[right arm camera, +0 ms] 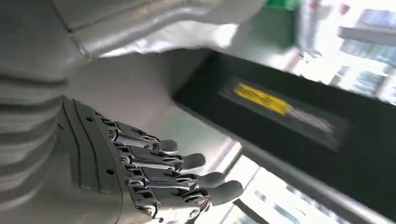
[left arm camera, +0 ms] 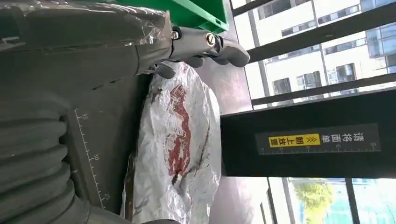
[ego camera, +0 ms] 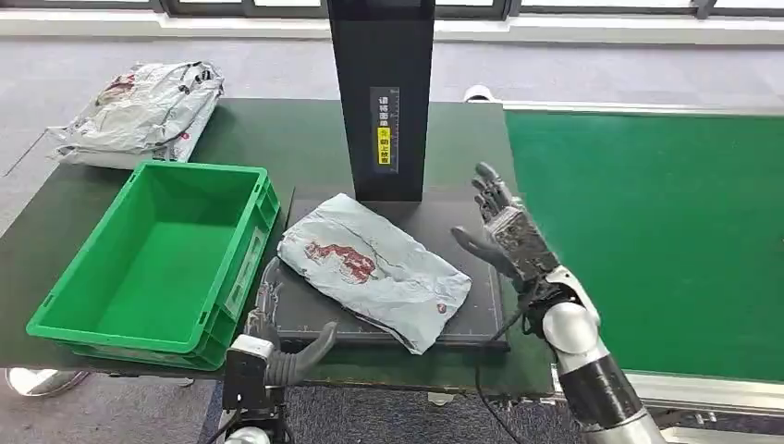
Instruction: Moved the parcel from conveyor to table for the left to box.
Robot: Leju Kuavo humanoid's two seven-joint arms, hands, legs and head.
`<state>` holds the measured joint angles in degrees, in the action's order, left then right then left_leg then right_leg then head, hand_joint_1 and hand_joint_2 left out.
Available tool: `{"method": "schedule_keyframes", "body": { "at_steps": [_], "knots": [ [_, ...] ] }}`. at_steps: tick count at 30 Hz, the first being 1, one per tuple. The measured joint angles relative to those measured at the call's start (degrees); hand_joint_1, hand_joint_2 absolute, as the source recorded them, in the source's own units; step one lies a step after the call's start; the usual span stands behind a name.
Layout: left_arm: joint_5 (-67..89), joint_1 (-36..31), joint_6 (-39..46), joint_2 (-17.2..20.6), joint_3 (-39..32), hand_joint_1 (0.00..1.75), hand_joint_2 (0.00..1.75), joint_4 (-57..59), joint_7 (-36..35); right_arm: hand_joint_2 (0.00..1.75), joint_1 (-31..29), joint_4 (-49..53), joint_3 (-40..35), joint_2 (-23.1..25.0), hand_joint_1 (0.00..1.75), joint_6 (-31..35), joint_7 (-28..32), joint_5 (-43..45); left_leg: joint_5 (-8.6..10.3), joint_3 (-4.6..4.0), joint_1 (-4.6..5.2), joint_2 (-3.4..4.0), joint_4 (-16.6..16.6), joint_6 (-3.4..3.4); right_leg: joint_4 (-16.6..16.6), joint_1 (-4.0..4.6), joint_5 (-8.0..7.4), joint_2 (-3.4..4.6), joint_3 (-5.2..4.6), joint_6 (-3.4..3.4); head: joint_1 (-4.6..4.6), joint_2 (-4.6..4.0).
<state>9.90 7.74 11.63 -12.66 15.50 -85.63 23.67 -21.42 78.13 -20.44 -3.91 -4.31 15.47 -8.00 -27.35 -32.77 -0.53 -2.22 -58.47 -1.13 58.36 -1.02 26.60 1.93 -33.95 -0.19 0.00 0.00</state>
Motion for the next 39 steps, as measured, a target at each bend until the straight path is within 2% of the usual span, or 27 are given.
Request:
{"method": "schedule_keyframes", "body": {
  "at_steps": [9,14,18,22,28,29,30,31,39],
  "knots": [
    [9.36,-0.43,1.09,-0.44,-0.02,0.0,1.75,-0.31,-1.38,1.75,8.01,11.9,5.4,1.82,0.0,0.02,1.38,2.08,-0.01,0.02,0.0,-0.01,0.01,-0.01,-0.01,0.01,0.0,0.0,0.0,0.0,0.0,0.02],
    [28.54,-3.51,-3.31,0.54,0.44,0.0,1.75,-0.22,-4.89,1.75,14.4,14.22,6.36,4.59,0.0,-2.71,3.83,8.48,-0.01,0.02,-0.02,-0.04,0.03,-0.01,-0.01,0.02,0.02,-0.02,0.01,0.01,0.0,0.02],
    [42.64,-9.57,-10.05,3.8,3.49,0.0,1.75,3.94,-5.31,1.75,18.1,13.5,6.36,7.86,0.0,-4.85,4.13,10.08,0.01,0.03,-0.01,0.0,0.05,-0.04,0.0,0.02,0.01,-0.02,-0.02,0.02,0.0,0.0],
    [44.96,-17.98,-11.15,6.36,7.38,0.0,1.75,15.35,-3.15,1.75,18.97,12.71,6.36,10.45,0.0,-6.03,3.83,9.71,0.14,0.04,-0.01,0.02,0.04,-0.1,0.0,0.02,-0.07,-0.02,-0.02,0.07,0.0,0.02],
    [45.99,-25.67,-12.35,7.28,11.76,0.0,1.75,27.72,-1.99,1.75,20.02,12.71,6.36,11.98,0.0,-7.23,3.59,9.71,0.14,0.03,-0.01,0.07,0.02,-0.1,0.01,0.01,-0.14,0.06,-0.02,0.08,0.0,0.0],
    [46.48,-26.9,-12.94,7.34,12.54,0.26,1.75,29.93,-1.99,1.75,20.17,12.71,6.36,12.15,0.0,-7.63,3.46,9.71,0.14,0.03,-0.01,0.02,0.02,-0.1,0.01,0.01,-0.14,0.05,-0.02,0.09,0.0,0.0],
    [47.28,-28.12,-13.2,7.37,13.4,1.27,1.75,32.03,-2.01,1.75,20.34,12.71,6.36,12.31,0.0,-7.96,3.39,9.71,0.14,0.02,-0.01,0.01,0.02,-0.1,0.01,0.01,-0.14,0.04,-0.03,0.09,0.0,0.02],
    [48.13,-29.15,-13.31,7.37,14.32,1.75,1.75,33.91,-2.08,1.75,20.52,12.71,6.36,12.46,0.0,-8.22,3.37,9.68,0.14,0.02,-0.01,0.03,0.02,-0.1,0.01,0.01,-0.14,0.03,-0.03,0.09,0.0,0.02],
    [47.74,-37.49,-14.01,7.15,20.18,1.75,1.75,47.65,-1.01,1.75,24.21,13.47,6.36,12.63,0.0,-9.29,5.2,10.08,0.14,0.02,-0.01,-0.11,0.04,-0.08,0.0,0.02,-0.08,-0.1,0.08,0.05,-0.02,0.0]
  ]
}}
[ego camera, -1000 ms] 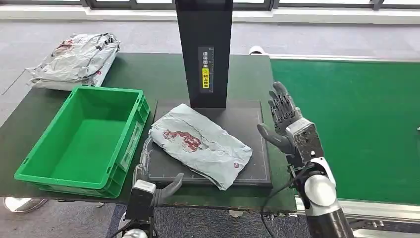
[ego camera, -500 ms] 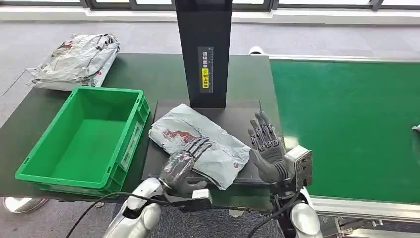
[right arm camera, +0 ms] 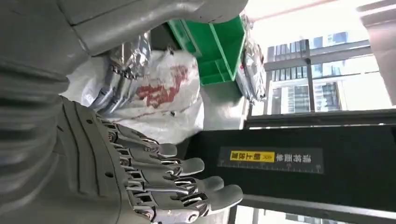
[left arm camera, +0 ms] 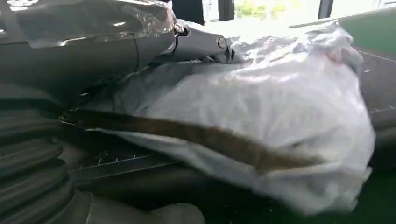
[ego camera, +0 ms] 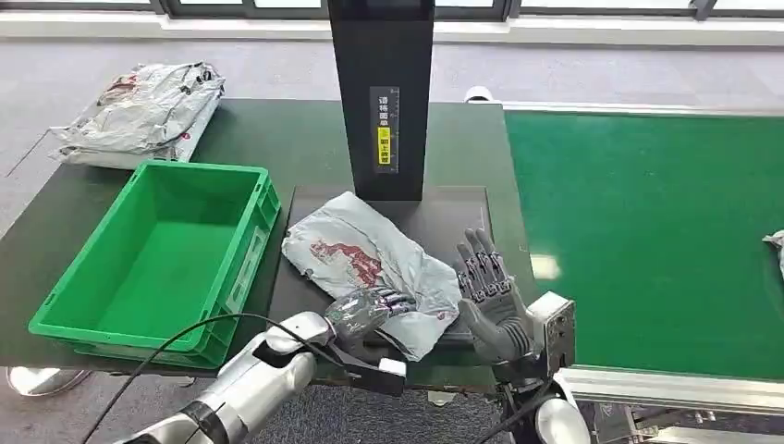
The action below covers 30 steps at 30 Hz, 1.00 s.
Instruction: Moved the parcel from conveyor to table for the left to box.
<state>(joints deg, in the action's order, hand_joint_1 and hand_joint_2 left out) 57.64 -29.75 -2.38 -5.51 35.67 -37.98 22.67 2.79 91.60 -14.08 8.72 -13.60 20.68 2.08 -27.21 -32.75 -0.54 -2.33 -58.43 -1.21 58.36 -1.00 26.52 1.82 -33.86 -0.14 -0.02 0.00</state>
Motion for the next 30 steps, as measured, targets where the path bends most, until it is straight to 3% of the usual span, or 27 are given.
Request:
{"method": "schedule_keyframes", "body": {
  "at_steps": [10,12,15,20,22,30],
  "knots": [
    [-1.11,-3.29,1.53,0.0,1.4,1.75,1.75,4.02,-0.09,1.75,1.5,0.74,0.0,0.0,0.0,-0.15,0.52,-0.07,0.14,-0.55,0.06,0.15,0.04,0.2,-0.1,-0.05,-0.21,0.01,-0.12,-0.08,0.0,0.0],
    [-1.83,-3.4,3.08,0.0,1.51,1.75,1.75,4.13,-0.39,1.75,1.83,1.07,0.0,0.0,0.0,0.09,0.85,-0.24,0.64,-0.31,0.05,0.15,0.04,0.3,-0.09,-0.05,-0.83,0.01,-0.36,-0.19,0.0,0.02],
    [-4.64,-3.41,3.52,0.0,1.51,1.75,1.75,3.95,-0.53,1.75,1.99,1.46,0.02,0.0,0.0,0.37,0.85,-0.39,1.32,-1.01,0.03,0.15,0.04,0.06,-0.08,-0.04,-1.35,0.01,-1.06,-0.05,0.0,0.02],
    [-17.65,-7.15,-14.42,1.94,0.0,1.75,1.75,2.25,4.95,1.75,0.54,1.05,0.02,0.0,0.0,-0.09,-0.35,-0.74,1.72,-2.11,-0.03,0.21,0.08,-0.08,-0.06,-0.01,-1.82,0.09,-1.67,0.09,0.02,0.0],
    [-20.76,-8.25,-20.6,3.62,0.0,1.75,1.75,1.16,7.84,1.75,-0.55,0.31,0.02,-0.02,0.0,-0.22,-0.5,-0.59,1.89,-1.66,-0.06,0.25,0.08,-0.08,-0.04,0.0,-1.87,0.09,-1.73,0.12,0.0,0.0],
    [-25.6,-9.0,-26.35,6.69,0.0,1.75,1.75,-1.93,9.6,1.75,-2.16,-0.9,0.02,-0.02,0.0,-0.31,-1.05,0.17,1.91,-1.8,-0.07,0.16,0.09,-0.19,-0.01,-0.01,-1.88,0.07,-1.87,0.14,0.02,0.02]
  ]
}}
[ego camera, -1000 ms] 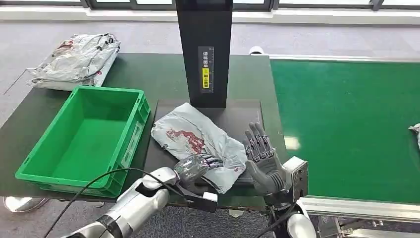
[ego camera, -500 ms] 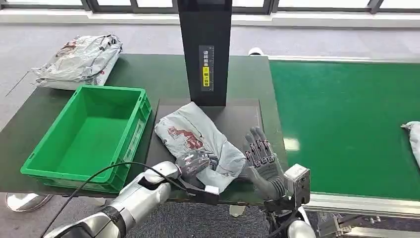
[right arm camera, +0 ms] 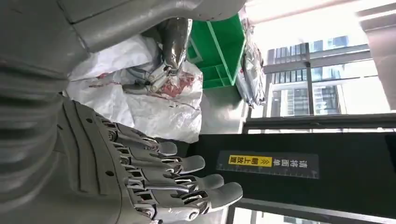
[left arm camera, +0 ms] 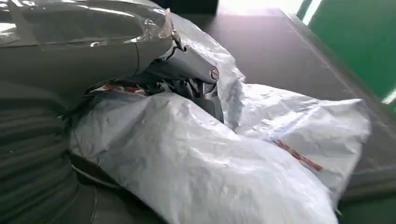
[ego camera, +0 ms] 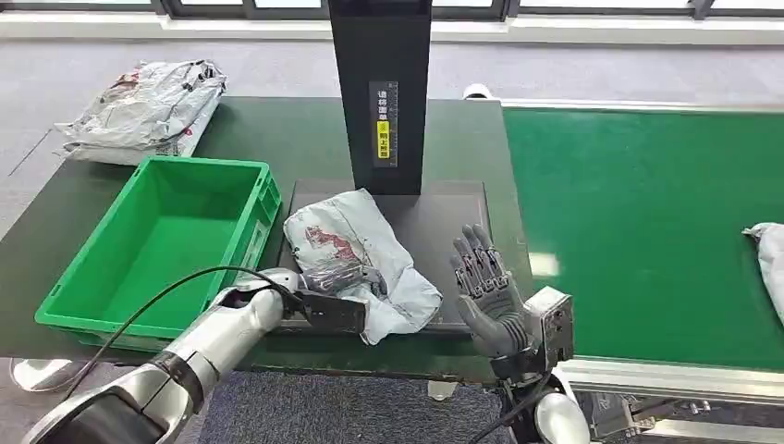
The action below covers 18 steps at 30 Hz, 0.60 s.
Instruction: Moved the parcel from conveyor to table for the left to box.
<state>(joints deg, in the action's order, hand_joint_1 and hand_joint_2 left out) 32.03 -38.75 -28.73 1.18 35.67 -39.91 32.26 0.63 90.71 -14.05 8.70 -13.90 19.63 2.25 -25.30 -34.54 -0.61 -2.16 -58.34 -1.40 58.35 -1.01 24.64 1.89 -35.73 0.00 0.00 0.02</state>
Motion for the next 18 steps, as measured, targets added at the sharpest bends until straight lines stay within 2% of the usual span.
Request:
{"method": "schedule_keyframes", "body": {
  "at_steps": [5,9,11,14,18],
  "knots": [
    [-14.54,1.31,-12.94,4.88,-1.03,1.75,1.75,-9.03,5.09,1.75,-0.79,-0.72,0.0,-0.46,0.0,0.09,-0.29,1.77,-0.06,-0.07,0.0,0.05,0.01,0.0,0.0,0.01,0.06,0.06,-0.13,0.04,0.0,-0.02],
    [-19.8,3.31,-14.66,7.21,-3.76,1.75,1.75,-16.99,5.02,1.75,-1.02,-1.01,0.0,-0.79,0.0,0.53,-0.31,2.03,-0.07,-0.11,-0.01,-0.02,0.01,0.0,0.0,0.01,0.13,0.02,-0.13,0.03,-0.02,0.0],
    [-22.66,4.13,-12.71,7.36,-6.19,1.75,1.75,-20.9,2.11,1.75,-0.9,-0.98,0.0,-0.92,0.0,1.51,-0.26,2.01,-0.07,-0.13,-0.01,-0.03,0.01,0.0,0.0,0.01,0.13,0.03,-0.18,0.03,0.0,0.0],
    [-26.49,3.52,-4.92,6.16,-11.83,1.75,1.75,-24.24,-3.51,1.75,-0.25,-0.94,0.0,-0.94,0.0,3.06,-0.07,1.62,-0.08,-0.15,-0.01,0.0,0.0,0.01,0.0,0.0,0.13,0.02,-0.22,0.03,0.0,-0.02],
    [-27.99,-0.26,10.63,3.93,-20.38,1.75,1.75,-24.67,-8.36,1.75,1.43,-0.44,0.0,-0.96,0.0,4.66,0.72,0.85,-0.07,-0.17,-0.01,0.04,0.0,0.01,0.0,0.01,0.11,0.03,-0.25,0.03,0.0,-0.02]
  ]
}}
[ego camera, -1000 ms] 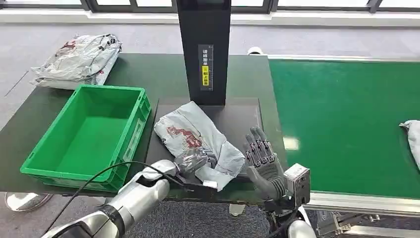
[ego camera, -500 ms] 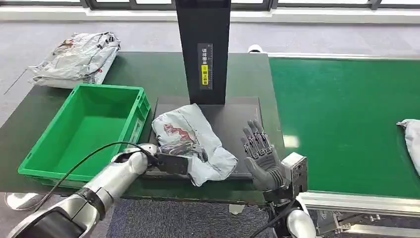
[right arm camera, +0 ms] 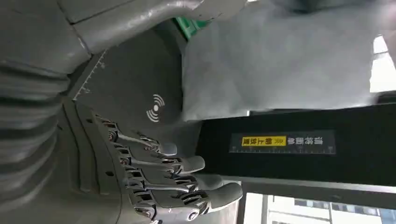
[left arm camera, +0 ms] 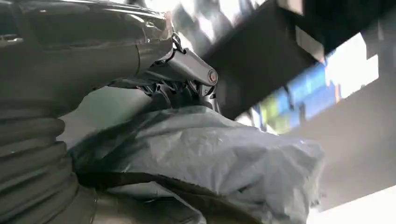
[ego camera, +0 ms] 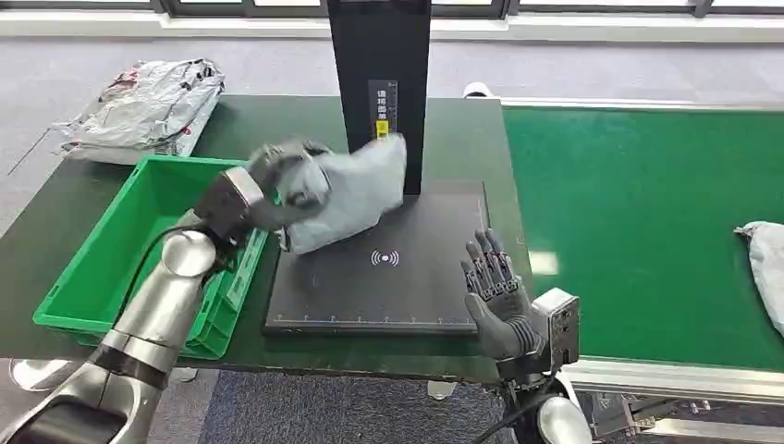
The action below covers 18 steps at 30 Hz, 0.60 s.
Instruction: Moved the parcel from conveyor to table for the left to box.
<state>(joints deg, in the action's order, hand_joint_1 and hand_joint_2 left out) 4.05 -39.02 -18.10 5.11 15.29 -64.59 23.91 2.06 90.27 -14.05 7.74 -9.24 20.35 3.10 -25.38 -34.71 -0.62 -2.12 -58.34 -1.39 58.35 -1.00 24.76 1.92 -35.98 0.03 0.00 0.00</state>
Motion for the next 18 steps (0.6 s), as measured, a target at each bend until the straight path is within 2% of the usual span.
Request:
{"method": "schedule_keyframes", "body": {
  "at_steps": [2,5,11,18],
  "knots": [
    [0.76,-2.53,5.76,-0.87,-3.89,1.75,1.75,0.02,-1.2,1.75,0.26,0.22,0.0,0.0,0.0,0.28,0.26,-0.07,0.0,0.01,0.0,0.02,0.0,-0.01,0.0,0.0,-0.02,0.07,-0.03,0.02,0.0,0.02],
    [1.0,-4.58,6.87,-1.49,-7.19,1.75,1.75,0.11,-1.55,1.75,0.5,0.61,0.0,0.0,0.0,0.3,0.26,-0.09,0.0,0.01,-0.01,0.02,0.01,-0.01,0.0,0.01,-0.01,0.07,-0.03,0.02,0.0,0.02],
    [2.01,-5.02,8.18,-2.45,-9.41,1.75,1.75,0.13,-1.53,1.75,0.65,0.63,0.0,0.0,0.0,0.33,0.28,-0.11,-0.03,-0.01,0.0,0.02,0.01,-0.03,0.0,-0.01,0.0,0.07,-0.03,0.02,0.0,0.02],
    [4.3,-7.27,19.88,-2.29,-13.26,1.75,1.75,0.26,-1.59,1.75,0.8,0.79,0.0,-0.02,0.0,0.37,0.3,-0.11,-0.09,-0.01,-0.02,0.03,0.01,-0.04,0.01,0.01,0.02,0.07,-0.05,0.02,0.0,0.02]
  ]
}}
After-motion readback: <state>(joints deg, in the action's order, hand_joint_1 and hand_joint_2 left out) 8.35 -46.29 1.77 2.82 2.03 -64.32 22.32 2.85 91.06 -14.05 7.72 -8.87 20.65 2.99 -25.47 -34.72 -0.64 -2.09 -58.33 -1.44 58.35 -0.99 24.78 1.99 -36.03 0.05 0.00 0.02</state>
